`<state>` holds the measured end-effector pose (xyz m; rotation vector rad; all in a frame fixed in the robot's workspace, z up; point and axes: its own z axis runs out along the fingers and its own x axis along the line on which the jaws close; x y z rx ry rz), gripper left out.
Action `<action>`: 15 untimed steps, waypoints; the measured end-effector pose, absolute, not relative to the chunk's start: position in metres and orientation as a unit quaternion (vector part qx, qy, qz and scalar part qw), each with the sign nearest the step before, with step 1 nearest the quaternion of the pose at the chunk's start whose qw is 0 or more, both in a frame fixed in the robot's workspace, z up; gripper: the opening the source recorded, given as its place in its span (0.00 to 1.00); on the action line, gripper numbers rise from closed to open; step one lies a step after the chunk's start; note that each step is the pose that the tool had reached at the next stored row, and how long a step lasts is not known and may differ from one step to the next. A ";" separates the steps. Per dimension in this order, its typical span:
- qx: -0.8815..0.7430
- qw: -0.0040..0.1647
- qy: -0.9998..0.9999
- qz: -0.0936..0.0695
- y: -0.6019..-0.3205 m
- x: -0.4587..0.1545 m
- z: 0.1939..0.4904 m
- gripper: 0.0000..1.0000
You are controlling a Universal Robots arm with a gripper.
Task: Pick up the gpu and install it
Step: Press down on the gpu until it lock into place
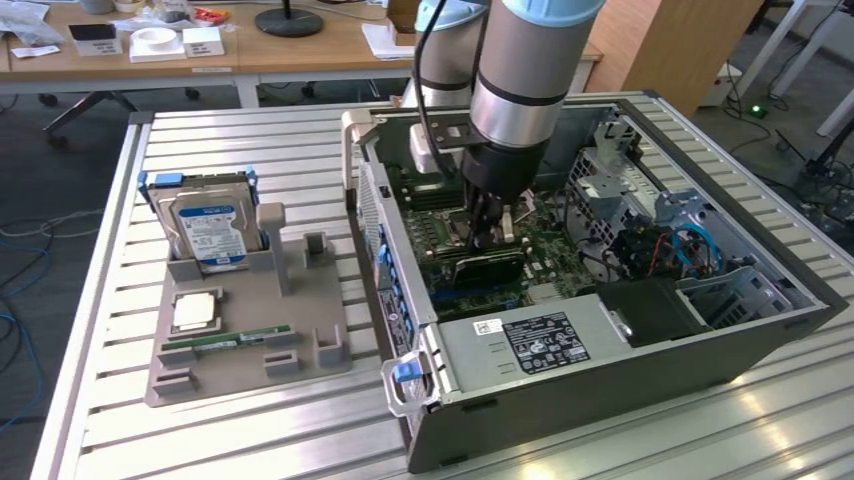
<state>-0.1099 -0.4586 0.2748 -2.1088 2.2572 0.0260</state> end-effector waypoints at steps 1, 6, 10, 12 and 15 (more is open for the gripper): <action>-0.682 0.026 0.730 0.009 -0.458 -0.110 0.275 0.11; -0.682 0.026 0.730 0.009 -0.456 -0.110 0.271 0.11; -0.682 0.027 0.730 0.009 -0.455 -0.110 0.267 0.11; -0.683 0.026 0.730 0.009 -0.455 -0.110 0.267 0.11; -0.682 0.027 0.730 0.009 -0.455 -0.110 0.267 0.11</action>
